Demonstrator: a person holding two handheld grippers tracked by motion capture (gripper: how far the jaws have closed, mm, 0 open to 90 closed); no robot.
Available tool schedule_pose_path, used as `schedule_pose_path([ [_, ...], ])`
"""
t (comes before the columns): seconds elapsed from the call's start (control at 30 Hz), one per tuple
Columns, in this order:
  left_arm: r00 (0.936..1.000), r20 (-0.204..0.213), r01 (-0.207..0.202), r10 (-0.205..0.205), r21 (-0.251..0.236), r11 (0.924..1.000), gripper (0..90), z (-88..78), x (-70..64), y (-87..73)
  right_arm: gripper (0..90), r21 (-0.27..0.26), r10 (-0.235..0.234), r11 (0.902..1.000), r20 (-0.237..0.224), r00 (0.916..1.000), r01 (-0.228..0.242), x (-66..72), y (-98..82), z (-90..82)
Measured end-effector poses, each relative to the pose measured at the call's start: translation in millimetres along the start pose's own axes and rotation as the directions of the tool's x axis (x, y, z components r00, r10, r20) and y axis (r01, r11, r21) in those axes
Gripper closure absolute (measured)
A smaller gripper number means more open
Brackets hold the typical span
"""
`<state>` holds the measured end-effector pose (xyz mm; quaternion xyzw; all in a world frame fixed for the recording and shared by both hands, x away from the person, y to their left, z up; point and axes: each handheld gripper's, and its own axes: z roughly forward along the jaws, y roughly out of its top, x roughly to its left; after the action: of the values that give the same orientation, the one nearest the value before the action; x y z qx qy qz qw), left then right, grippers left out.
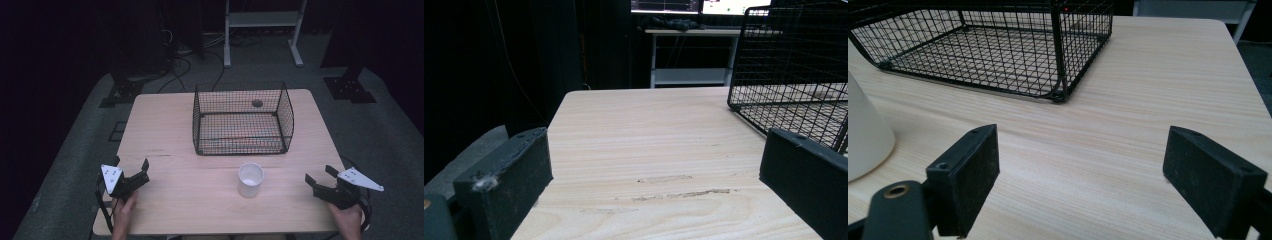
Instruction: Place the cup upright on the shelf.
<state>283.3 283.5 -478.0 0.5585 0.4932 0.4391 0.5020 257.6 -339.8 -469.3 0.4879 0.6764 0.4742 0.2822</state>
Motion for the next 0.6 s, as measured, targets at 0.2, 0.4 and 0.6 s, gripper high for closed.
schedule_pose_path([
  [0.2, 1.0000, -0.003, -0.001, 0.001, 0.002, 1.0000, 0.0, 0.0, -0.3, 0.1, 13.5, -0.012, 0.006, 0.9999, -0.039, 0.9992, -0.007, 7.6, -0.2, -2.0],
  [0.4, 1.0000, -0.002, -0.001, 0.001, 0.001, 1.0000, 0.0, 0.0, -0.2, 0.0, 13.4, -0.006, -0.019, 0.9998, -0.057, 0.9982, 0.019, 19.9, -1.0, -1.2],
  [0.6, 1.0000, -0.002, -0.001, 0.001, 0.001, 1.0000, 0.0, -0.1, -0.2, 0.1, 13.3, -0.003, -0.056, 0.9984, -0.075, 0.9957, 0.056, 33.3, 0.9, 1.2],
])
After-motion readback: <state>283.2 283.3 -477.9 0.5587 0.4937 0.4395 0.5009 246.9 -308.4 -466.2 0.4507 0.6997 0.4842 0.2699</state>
